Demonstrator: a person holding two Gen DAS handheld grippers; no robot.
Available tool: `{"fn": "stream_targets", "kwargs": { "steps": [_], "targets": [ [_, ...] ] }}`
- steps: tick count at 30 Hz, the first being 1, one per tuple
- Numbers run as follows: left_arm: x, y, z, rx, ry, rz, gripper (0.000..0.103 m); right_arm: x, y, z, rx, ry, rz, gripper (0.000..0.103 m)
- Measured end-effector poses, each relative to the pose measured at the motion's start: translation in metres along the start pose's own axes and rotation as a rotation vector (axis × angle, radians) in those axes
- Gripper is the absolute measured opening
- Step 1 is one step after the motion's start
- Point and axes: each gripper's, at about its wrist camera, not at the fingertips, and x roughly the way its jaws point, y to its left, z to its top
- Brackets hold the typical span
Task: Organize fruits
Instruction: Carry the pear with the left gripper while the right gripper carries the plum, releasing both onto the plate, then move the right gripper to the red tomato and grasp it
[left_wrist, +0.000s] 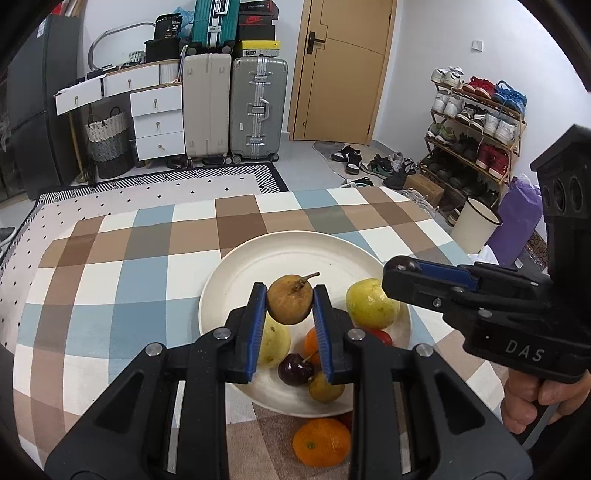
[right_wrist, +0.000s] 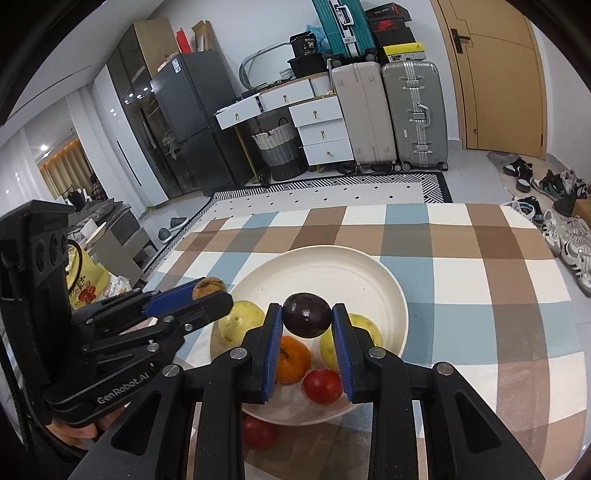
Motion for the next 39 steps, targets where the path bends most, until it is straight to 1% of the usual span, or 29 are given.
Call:
{"fn": "stream_targets", "kwargs": {
  "steps": [11, 15, 19, 20, 21, 23, 24, 26, 27, 28, 29, 30, 31, 32, 33, 34, 35, 36, 37, 39],
  "targets": [
    [0.036, -0.001, 0.002, 0.006, 0.033, 0.004, 0.023, 0.023, -0.01, 0.003, 0.0, 0.026, -0.036, 0.027],
    [0.045, -0.002, 0.003, 0.01, 0.046, 0.002, 0.023, 0.03, -0.014, 0.006, 0.004, 0.033, -0.044, 0.027],
    [0.046, -0.001, 0.002, 0.01, 0.048, 0.008, 0.023, 0.034, -0.015, 0.009, 0.005, 0.044, -0.047, 0.027],
    [0.045, -0.001, 0.002, 0.009, 0.045, 0.008, 0.023, 0.035, -0.015, 0.009, 0.004, 0.049, -0.045, 0.029],
    [0.043, 0.0, 0.002, 0.009, 0.041, 0.012, 0.023, 0.035, -0.014, 0.009, 0.008, 0.048, -0.043, 0.034],
    [0.039, 0.001, 0.003, 0.008, 0.04, 0.023, 0.025, 0.03, -0.014, 0.008, 0.01, 0.022, -0.04, 0.037],
    [0.036, 0.001, 0.002, 0.008, 0.043, 0.025, 0.027, 0.028, -0.014, 0.008, 0.003, 0.018, -0.052, 0.039],
    [0.028, 0.002, 0.001, 0.006, 0.038, 0.028, 0.041, 0.023, -0.013, 0.006, -0.006, 0.015, -0.087, 0.039],
    [0.022, 0.002, -0.001, 0.005, 0.03, 0.031, 0.045, 0.02, -0.015, 0.004, 0.002, 0.013, -0.088, 0.043],
    [0.015, 0.003, -0.002, -0.002, 0.019, 0.035, 0.054, 0.016, -0.016, 0.002, 0.008, 0.011, -0.086, 0.046],
    [0.009, 0.004, -0.004, -0.009, 0.01, 0.039, 0.065, 0.013, -0.016, 0.0, 0.01, 0.008, -0.085, 0.053],
    [0.002, 0.005, -0.006, -0.015, 0.006, 0.044, 0.072, 0.008, -0.017, -0.003, 0.01, 0.004, -0.089, 0.056],
    [-0.005, 0.007, -0.009, -0.029, -0.002, 0.054, 0.086, 0.003, -0.017, -0.006, 0.006, 0.005, -0.094, 0.058],
    [-0.014, 0.008, -0.012, -0.036, -0.014, 0.057, 0.088, -0.001, -0.017, -0.009, 0.004, 0.005, -0.099, 0.066],
    [-0.021, 0.009, -0.015, -0.039, -0.024, 0.057, 0.088, -0.005, -0.017, -0.011, 0.005, 0.003, -0.1, 0.076],
    [-0.029, 0.01, -0.018, -0.041, -0.024, 0.062, 0.091, -0.009, -0.017, -0.013, 0.006, 0.001, -0.099, 0.082],
    [-0.034, 0.011, -0.021, -0.041, -0.019, 0.069, 0.097, -0.014, -0.016, -0.016, 0.008, -0.004, -0.096, 0.091],
    [-0.039, 0.011, -0.023, -0.042, -0.018, 0.076, 0.1, -0.019, -0.016, -0.018, 0.008, -0.008, -0.091, 0.094],
    [-0.045, 0.012, -0.026, -0.044, -0.021, 0.085, 0.102, -0.023, -0.015, -0.02, 0.006, -0.01, -0.09, 0.096],
    [-0.057, 0.013, -0.033, -0.044, -0.028, 0.083, 0.102, -0.031, -0.012, -0.024, 0.002, -0.013, -0.099, 0.101]
  ]
}}
